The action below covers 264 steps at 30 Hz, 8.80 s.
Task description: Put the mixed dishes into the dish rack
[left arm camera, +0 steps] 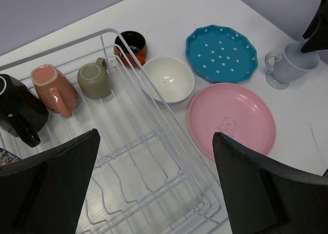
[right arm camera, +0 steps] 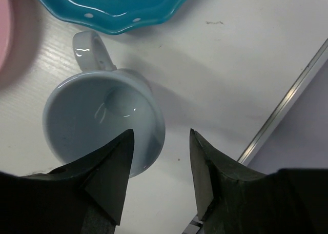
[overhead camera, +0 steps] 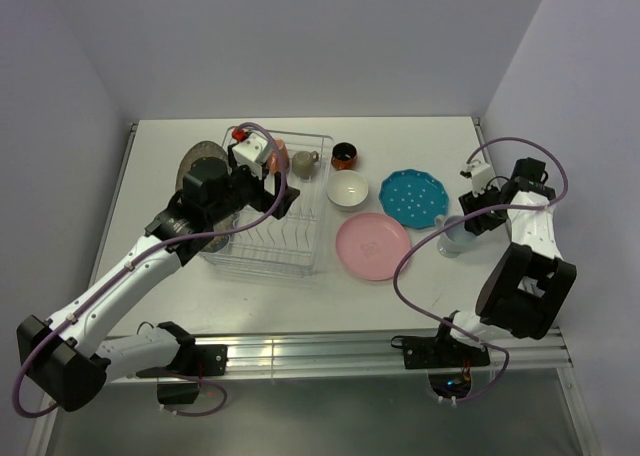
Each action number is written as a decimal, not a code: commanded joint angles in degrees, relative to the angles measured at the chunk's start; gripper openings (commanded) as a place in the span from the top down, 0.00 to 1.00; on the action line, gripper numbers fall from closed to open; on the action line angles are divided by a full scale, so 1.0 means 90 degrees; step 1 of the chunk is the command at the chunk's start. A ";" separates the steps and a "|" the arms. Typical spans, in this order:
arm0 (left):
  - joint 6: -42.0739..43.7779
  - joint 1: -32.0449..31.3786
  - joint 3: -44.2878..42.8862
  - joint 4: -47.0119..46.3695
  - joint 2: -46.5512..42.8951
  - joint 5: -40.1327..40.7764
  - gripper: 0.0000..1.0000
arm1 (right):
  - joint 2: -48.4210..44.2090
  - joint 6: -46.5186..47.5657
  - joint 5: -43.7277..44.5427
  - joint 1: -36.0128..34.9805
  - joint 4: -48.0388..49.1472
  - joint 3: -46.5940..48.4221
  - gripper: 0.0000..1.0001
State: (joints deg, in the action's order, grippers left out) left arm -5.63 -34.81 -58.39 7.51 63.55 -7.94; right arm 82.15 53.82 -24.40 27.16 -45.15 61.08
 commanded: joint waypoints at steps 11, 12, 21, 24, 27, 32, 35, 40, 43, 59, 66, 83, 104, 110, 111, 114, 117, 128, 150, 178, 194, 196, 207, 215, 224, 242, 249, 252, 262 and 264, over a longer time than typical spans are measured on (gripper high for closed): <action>0.0010 0.0020 0.0072 -0.0414 -0.0244 -0.0435 0.01 | 0.0686 -0.0365 -0.0140 0.0039 0.0485 0.0069 0.58; 0.0010 0.0020 0.0091 -0.0443 -0.0274 -0.0503 0.01 | 0.0725 -0.0404 -0.0208 0.0039 0.0495 0.0069 0.61; -0.0224 0.0069 0.0472 -0.1205 -0.0684 -0.1216 0.01 | 0.0600 -0.0356 -0.0589 0.0068 0.0085 0.0186 0.89; -0.0438 0.0069 0.0677 -0.1584 -0.0791 -0.1567 0.01 | 0.0288 -0.0278 -0.0891 0.0176 -0.0227 0.0254 0.92; -0.0808 0.0069 0.0872 -0.2101 -0.0821 -0.2084 0.01 | -0.0102 -0.0141 -0.1321 0.0244 -0.0744 0.0390 0.96; -0.1931 0.0078 0.1301 -0.3439 -0.0568 -0.2943 0.01 | -0.0826 -0.0140 -0.2140 0.0264 -0.1477 0.0528 0.98; -0.3170 0.0098 0.1400 -0.4455 -0.0208 -0.3189 0.01 | -0.1012 -0.0364 -0.3116 0.0254 -0.1897 0.0732 1.00; -0.5583 0.0079 0.1215 -0.5891 0.0593 -0.3073 0.01 | -0.0720 -0.1681 -0.5137 -0.0028 -0.1938 0.1026 1.00; -0.5869 -0.0107 0.0991 -0.6400 0.0955 -0.2761 0.01 | -0.0476 -0.2599 -0.6064 -0.0456 -0.1694 0.1094 1.00; -0.6054 -0.0732 -0.0045 -0.6342 0.2479 -0.2261 0.01 | 0.0872 -0.3803 -0.7601 -0.1542 -0.2542 0.2256 1.00; -0.6210 -0.0859 -0.0523 -0.6381 0.3134 -0.2739 0.01 | 0.0658 -0.3568 -0.7611 -0.1962 -0.2679 0.2432 1.00; -0.6288 -0.0908 -0.0319 -0.6820 0.3437 -0.3248 0.01 | 0.0774 -0.3608 -0.7621 -0.2217 -0.2864 0.3201 1.00; -0.7773 -0.0918 -0.0339 -0.9143 0.3916 -0.2976 0.03 | 0.1331 -0.3432 -0.7621 -0.2451 -0.3431 0.4688 1.00; -0.8066 -0.0918 -0.0211 -0.9642 0.3828 -0.2779 0.09 | 0.1429 -0.3042 -0.7630 -0.2451 -0.3704 0.4864 1.00; -0.8114 -0.0918 -0.0211 -0.9691 0.3818 -0.2779 0.10 | 0.1439 -0.2935 -0.7630 -0.2451 -0.3792 0.4893 1.00; -0.8203 -0.0918 -0.0211 -0.9760 0.3769 -0.2711 0.11 | 0.1478 -0.2749 -0.7630 -0.2441 -0.3919 0.5030 1.00; -0.8193 -0.0927 -0.0192 -0.9750 0.3691 -0.2604 0.14 | 0.1497 -0.2554 -0.7630 -0.2451 -0.4026 0.5059 1.00; -0.8105 -0.0927 -0.0075 -0.9867 0.3340 -0.2291 0.55 | 0.1488 -0.2191 -0.7621 -0.2451 -0.4183 0.4786 0.98; -0.7256 -0.0527 0.0130 -0.8374 0.2519 -0.2808 1.00 | 0.1498 -0.1459 -0.7591 -0.2334 -0.4164 0.4502 0.41; -0.5625 -0.0049 0.0082 -0.5456 0.2489 -0.3062 1.00 | 0.1039 -0.0590 -0.7581 -0.2158 -0.4183 0.3292 0.40; -0.2940 -0.0146 -0.0084 -0.2554 0.1631 -0.2096 1.00 | 0.1565 0.0279 -0.6683 -0.2197 -0.4173 0.2569 0.32; -0.2813 -0.0136 -0.0143 -0.2319 0.1553 -0.2018 1.00 | 0.1546 0.0328 -0.6635 -0.2129 -0.4173 0.2550 0.01; -0.2480 -0.0097 -0.0094 -0.2016 0.1328 -0.1881 1.00 | 0.1497 0.0426 -0.6654 -0.2090 -0.4173 0.2413 0.00; -0.2402 -0.0078 0.0052 -0.1957 0.1181 -0.1803 1.00 | 0.1458 0.0465 -0.6654 -0.2060 -0.4173 0.2335 0.00; -0.2217 -0.0068 0.0140 -0.1762 0.0986 -0.1686 1.00 | 0.1410 0.0485 -0.6625 -0.2051 -0.4144 0.2256 0.00; 0.0019 -0.0068 0.0519 0.0103 0.0147 0.0169 0.21 | -0.0736 -0.3351 -0.3534 -0.2129 0.0802 0.0608 0.00; 0.0429 -0.0068 0.1302 -0.0151 -0.0976 0.1213 0.01 | -0.2416 -0.3821 -0.1441 -0.2207 0.1949 -0.0300 0.00; 0.0488 -0.0068 0.1614 -0.0287 -0.1405 0.1760 0.01 | -0.3176 -0.4143 -0.0747 -0.2197 0.2873 -0.0827 0.00; 0.0440 -0.0068 0.2221 -0.0561 -0.2256 0.2406 0.01 | -0.4586 -0.6272 0.0858 -0.1680 0.4196 -0.2284 0.00; 0.0469 -0.0058 0.2191 -0.0493 -0.2247 0.2406 0.01 | -0.4616 -0.6517 0.0730 -0.1447 0.4264 -0.2352 0.00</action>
State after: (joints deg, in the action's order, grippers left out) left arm -2.52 -35.55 -37.95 5.06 44.05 11.97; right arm 40.93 1.32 -19.27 11.62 -12.43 40.77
